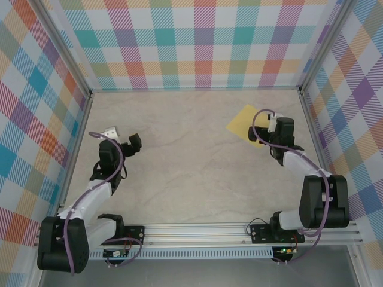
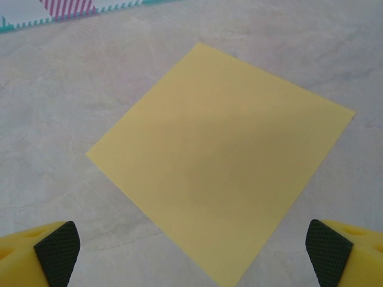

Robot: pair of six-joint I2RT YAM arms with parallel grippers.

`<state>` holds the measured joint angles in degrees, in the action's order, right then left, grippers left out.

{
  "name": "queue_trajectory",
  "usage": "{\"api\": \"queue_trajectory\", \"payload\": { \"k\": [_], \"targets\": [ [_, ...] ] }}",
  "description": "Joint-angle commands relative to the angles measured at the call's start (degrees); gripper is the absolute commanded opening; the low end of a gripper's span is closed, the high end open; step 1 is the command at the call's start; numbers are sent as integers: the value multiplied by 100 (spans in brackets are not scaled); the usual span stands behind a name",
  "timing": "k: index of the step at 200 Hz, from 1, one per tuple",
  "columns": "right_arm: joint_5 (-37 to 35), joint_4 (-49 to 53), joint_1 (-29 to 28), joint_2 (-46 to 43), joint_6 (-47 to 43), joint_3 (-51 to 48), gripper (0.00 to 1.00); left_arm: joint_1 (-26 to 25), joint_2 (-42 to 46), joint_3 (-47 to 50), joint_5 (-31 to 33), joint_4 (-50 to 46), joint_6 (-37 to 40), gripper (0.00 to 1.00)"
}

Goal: Fold a paper plane with a square sheet of paper (pick it up from the middle)
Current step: Move the square sheet of paper to the center of the table.

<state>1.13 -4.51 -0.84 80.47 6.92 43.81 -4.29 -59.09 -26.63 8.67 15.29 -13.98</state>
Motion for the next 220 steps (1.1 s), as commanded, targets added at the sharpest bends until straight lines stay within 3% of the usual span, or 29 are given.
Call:
{"api": "queue_trajectory", "payload": {
  "k": [1,51,82,153,220],
  "targets": [
    [78,1535,18,396,666,764,100,86,94,-557,103,-1386,-1144,100],
    [1305,2516,108,1402,942,1910,100,86,-723,-1259,-1792,-1967,-1976,100],
    [1884,2893,102,2112,1176,2603,100,-62,-1014,-1288,-2232,-1812,-2112,100],
    [1687,3869,-67,3564,1810,4459,99,-815,-1344,-1463,-2114,-1960,-2074,100],
    [1654,4470,-222,4368,1918,5331,100,-943,-1230,-1415,-2067,-1988,-2153,100]
  ]
}}
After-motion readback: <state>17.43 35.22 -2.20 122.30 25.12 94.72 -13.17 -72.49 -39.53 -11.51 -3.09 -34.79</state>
